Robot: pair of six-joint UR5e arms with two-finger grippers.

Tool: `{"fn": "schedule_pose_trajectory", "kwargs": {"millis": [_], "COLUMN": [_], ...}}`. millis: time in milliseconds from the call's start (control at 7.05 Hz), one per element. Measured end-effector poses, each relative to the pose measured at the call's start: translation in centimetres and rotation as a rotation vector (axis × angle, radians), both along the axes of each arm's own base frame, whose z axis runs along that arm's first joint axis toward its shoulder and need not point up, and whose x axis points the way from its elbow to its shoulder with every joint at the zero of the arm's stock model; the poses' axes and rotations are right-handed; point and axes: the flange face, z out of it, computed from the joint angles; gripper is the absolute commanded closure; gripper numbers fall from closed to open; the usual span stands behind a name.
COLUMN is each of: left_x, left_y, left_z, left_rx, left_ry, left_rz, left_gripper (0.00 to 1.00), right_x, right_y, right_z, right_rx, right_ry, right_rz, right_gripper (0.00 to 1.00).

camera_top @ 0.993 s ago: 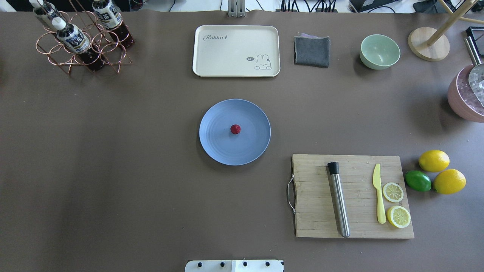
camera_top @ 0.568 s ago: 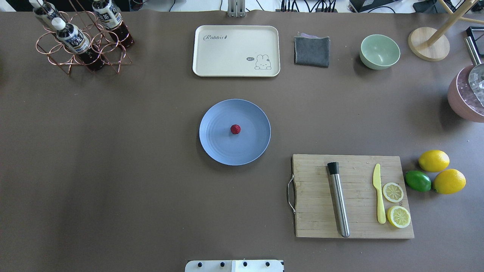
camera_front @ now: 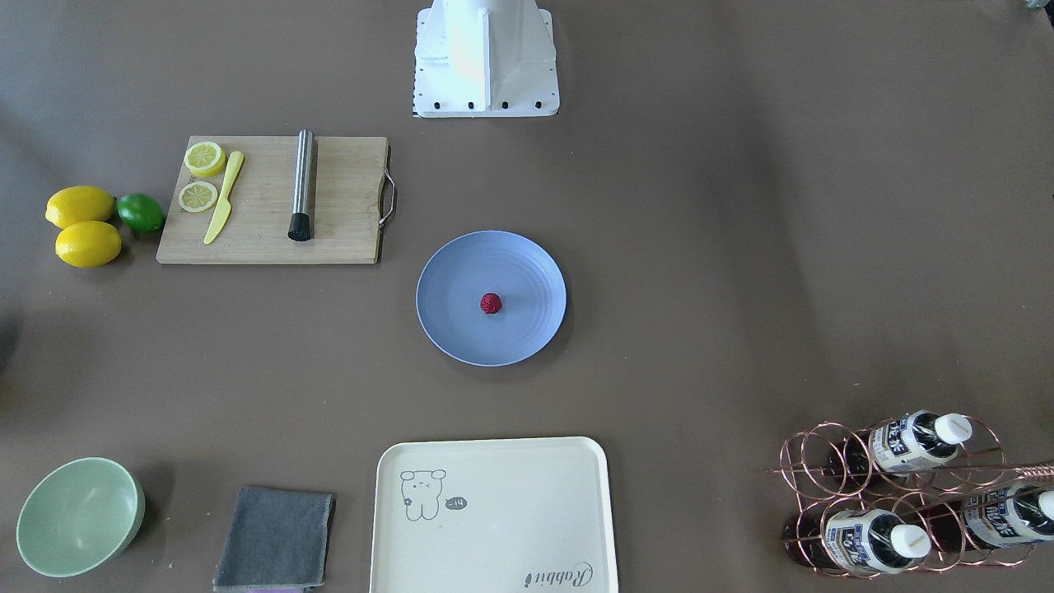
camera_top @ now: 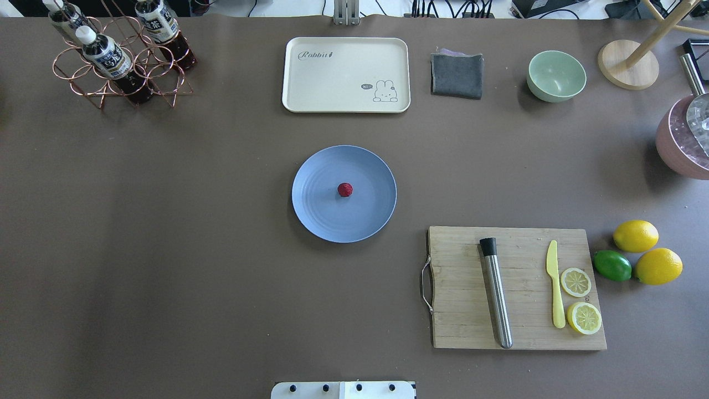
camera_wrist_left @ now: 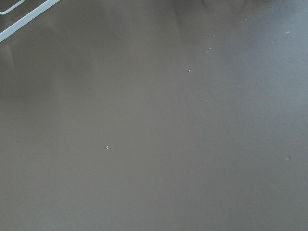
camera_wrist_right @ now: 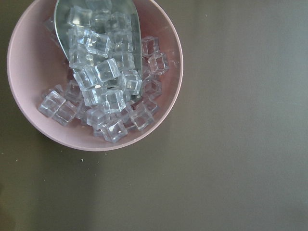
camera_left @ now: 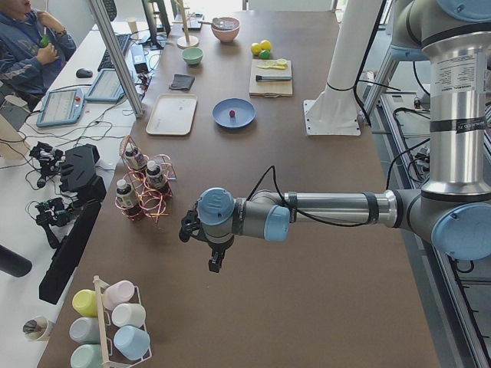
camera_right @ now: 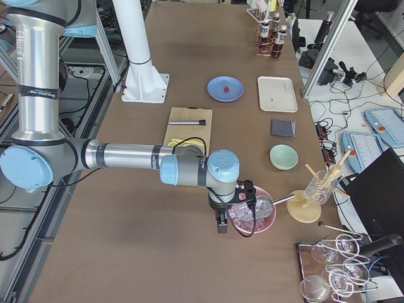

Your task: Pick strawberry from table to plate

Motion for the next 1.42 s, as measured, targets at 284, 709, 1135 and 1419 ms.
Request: {"fn": "schedule_pose_trajectory", "kwargs": {"millis": [284, 709, 1135, 1419], "left_x": [-0.02, -0.06, -0.03, -0.02], "left_y": [0.06, 0.16, 0.17, 0.17], "left_z": [0.39, 0.6, 0.56, 0.55], "left_rx": [-0.007, -0.012, -0.012, -0.012], "left_ry": [0.0, 0.0, 0.0, 0.0], "left_rz": [-0.001, -0.002, -0.001, -0.001], "left_gripper": [0.02, 0.02, 0.02, 0.02], "right_x": [0.02, 0.0, -0.18, -0.28], "right_y": [-0.05, 0.01, 0.18, 0.26], "right_z": [-0.08, -0.05, -0.03, 0.08], "right_rx": [0.002, 0.001, 0.0, -0.003], "right_ry": [-0.001, -0.002, -0.026, -0.031], "right_rz": [0.001, 0.0, 0.0, -0.002], "right_gripper": [0.0, 0.0, 0.0, 0.0]}}
